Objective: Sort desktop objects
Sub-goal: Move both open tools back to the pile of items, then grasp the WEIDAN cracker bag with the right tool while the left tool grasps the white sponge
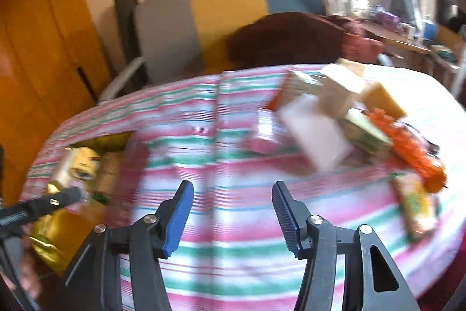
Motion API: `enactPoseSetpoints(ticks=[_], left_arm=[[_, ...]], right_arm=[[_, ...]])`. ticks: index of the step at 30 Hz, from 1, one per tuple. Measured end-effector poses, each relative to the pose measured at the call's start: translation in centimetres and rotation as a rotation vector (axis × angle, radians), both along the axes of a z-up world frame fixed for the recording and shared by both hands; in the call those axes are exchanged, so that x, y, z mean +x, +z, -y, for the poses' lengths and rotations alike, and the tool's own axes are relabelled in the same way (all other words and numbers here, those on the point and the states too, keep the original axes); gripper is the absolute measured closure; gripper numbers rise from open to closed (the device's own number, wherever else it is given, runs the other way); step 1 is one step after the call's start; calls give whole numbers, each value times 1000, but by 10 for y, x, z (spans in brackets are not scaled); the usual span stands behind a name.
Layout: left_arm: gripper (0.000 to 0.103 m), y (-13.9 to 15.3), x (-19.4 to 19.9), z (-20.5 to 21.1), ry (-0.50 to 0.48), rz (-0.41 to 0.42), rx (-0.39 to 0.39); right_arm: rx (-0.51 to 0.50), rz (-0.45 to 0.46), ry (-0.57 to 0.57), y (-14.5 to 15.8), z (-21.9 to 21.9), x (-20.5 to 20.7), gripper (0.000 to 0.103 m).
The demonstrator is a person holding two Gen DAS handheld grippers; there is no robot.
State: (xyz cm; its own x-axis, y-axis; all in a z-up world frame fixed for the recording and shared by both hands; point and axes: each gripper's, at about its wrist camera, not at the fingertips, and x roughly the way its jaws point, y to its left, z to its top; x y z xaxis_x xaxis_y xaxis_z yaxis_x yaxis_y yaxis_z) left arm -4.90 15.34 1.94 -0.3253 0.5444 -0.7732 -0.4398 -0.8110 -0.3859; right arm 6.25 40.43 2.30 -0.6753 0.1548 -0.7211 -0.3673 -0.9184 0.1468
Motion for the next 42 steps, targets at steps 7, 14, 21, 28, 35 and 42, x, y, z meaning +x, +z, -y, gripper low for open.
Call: enactPoseSetpoints(ticks=[7,14,21,28,35,42], left_arm=[[47,-1,22,-46,-105,11,-24],[47,-7,44,-96,-211,36,-31],[47,-16,59,-144,-288,34,-75],[47,-24,56,-197,-307,41,-119],[47,-35,45,-252,-296,65,-114],[46,-51,27,-285,-205,141,-73]], right_arm=[[8,53,-148,-18,-66,45,44],[88,75,-237,-26,-111,77,36],[145,144,-275,-44,-154,94,29],[28,152,-281,-70,-180,95,46],[37,92,-296,-72,-177,98,50],[31,61,-305,-75,-178,100,50]])
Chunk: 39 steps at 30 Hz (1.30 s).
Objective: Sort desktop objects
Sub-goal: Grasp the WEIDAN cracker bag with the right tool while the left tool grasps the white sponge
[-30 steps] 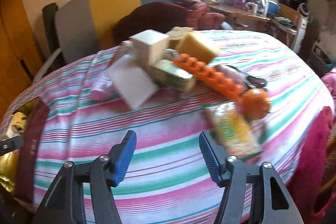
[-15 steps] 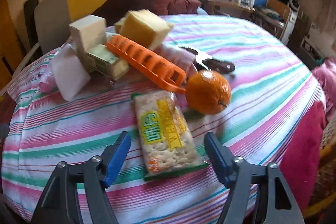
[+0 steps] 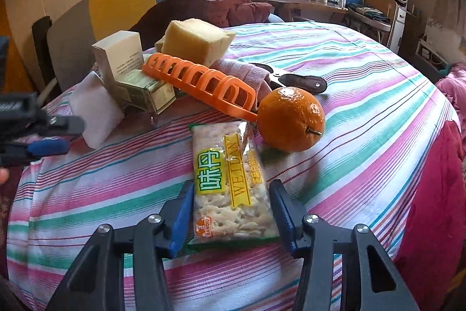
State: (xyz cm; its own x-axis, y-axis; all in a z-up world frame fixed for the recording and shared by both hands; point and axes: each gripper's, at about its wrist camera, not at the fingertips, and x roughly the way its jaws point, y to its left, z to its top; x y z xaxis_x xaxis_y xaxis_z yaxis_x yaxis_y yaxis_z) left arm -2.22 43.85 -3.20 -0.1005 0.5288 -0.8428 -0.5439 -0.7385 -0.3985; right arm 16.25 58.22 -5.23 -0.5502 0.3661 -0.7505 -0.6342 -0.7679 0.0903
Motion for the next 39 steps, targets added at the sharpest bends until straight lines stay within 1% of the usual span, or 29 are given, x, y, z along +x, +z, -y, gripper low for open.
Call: enactPoseSetpoints(ticks=[7,11,13,16,20,22,24,26,27,29,31,32,36,39], left_arm=[[45,-1,-12,-21,64,2,14],[44,-9,-18,-34,79,-20,-37],[42,-12,-23,-36,99,-26,-32],[41,-16,-30,-37,118,-21,-33],[39,-18,-41,-31,154,2,19],[39,-20,-44,-30,148,12,38],[43,-21,-47,-28,141,14,48],[56,-21,-48,-24,126,0,44],[58,-22,-47,-21,118,-5,50],[67,-22,-44,-14,109,-7,57],[73,-20,-39,-9,91,-8,61],[75,-19,-35,-5,78,-13,62],[78,-15,-23,14,52,-17,63],[78,-14,-18,33,62,2,78]], right_arm=[[14,-8,-3,-2,1,0,50],[-1,-20,-7,-1,1,2,50],[-9,-28,-8,-1,0,2,49],[-10,-35,-9,-1,1,2,48],[3,-33,-9,-2,4,2,47],[15,-31,-9,-3,5,1,48],[29,-27,-8,-3,7,1,49],[37,-23,-7,-3,7,1,51],[33,-25,-10,-2,7,2,52],[23,-22,-12,0,6,2,52],[12,-13,-4,3,9,2,52],[2,-13,0,4,11,1,53],[-49,-20,28,7,24,2,53],[-88,-26,52,9,35,1,53]])
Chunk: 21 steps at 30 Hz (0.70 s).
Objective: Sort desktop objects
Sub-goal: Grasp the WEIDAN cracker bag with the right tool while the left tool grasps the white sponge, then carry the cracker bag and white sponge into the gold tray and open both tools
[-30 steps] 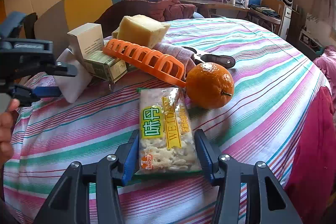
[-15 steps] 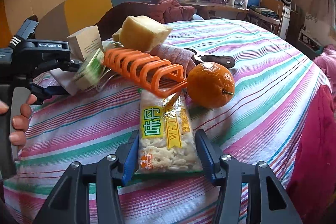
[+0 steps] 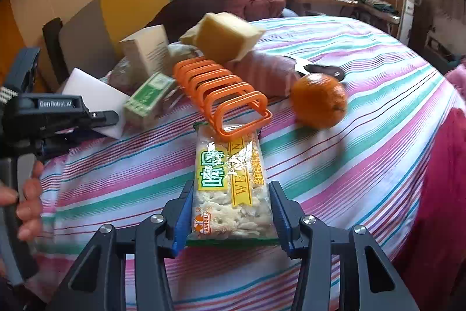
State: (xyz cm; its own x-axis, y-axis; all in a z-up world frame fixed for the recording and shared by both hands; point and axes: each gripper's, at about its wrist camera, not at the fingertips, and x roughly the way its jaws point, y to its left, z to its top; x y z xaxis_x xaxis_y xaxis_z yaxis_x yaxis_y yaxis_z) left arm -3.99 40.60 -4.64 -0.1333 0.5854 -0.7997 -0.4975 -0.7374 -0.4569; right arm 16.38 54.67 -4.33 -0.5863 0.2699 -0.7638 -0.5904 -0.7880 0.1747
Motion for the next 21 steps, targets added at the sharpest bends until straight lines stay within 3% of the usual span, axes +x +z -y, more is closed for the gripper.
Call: enactPoseSetpoints(ticks=[9,21], left_arm=[[78,2,10,59,22,54,33],[79,16,26,138,35,77,75]], right_arm=[[-124,-29,67,8,35,-11,53],[-165,-98,212,41,106,-48,53]])
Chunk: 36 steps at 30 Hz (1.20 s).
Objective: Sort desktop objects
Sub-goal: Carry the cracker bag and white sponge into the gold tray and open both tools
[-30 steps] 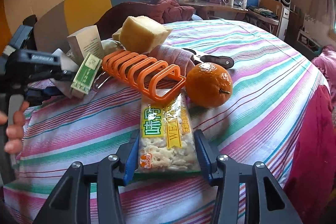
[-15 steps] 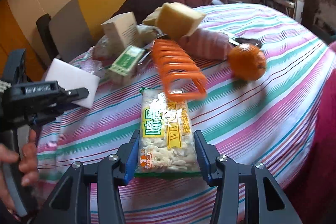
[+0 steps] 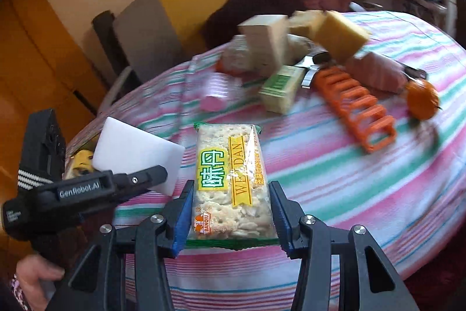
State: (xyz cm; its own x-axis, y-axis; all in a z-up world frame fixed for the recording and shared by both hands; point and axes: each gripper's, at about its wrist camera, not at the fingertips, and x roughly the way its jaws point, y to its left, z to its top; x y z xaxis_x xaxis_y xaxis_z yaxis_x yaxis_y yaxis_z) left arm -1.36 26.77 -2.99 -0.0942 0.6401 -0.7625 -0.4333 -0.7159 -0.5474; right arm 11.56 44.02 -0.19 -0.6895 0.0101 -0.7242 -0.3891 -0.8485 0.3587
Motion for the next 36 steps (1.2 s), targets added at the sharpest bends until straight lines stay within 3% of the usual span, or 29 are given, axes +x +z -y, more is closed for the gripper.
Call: enactPoseSetpoints(ticks=[10,20,26,30,31,33,36], left_arm=[[79,27,-20,88,113,-37,40],[86,23,-46,190,237,23,81],[86,10,-65,249,317,65,50],[68,-8,-77,271,322,169,-20],[59,-14,-80,275,316,203,-70],[56,-19,-85,288,343,232,-131],[56,-16,-88,307,399,234,-72]], right_arm=[[-22,-30,160,21,73,-58,53],[15,-39,370,37,170,-130,53],[16,-1,407,29,209,-176,53],[3,27,359,12,221,-210,47],[-18,34,358,8,221,-216,44],[-58,63,360,0,222,-222,42],[-56,39,383,2,224,-213,42]])
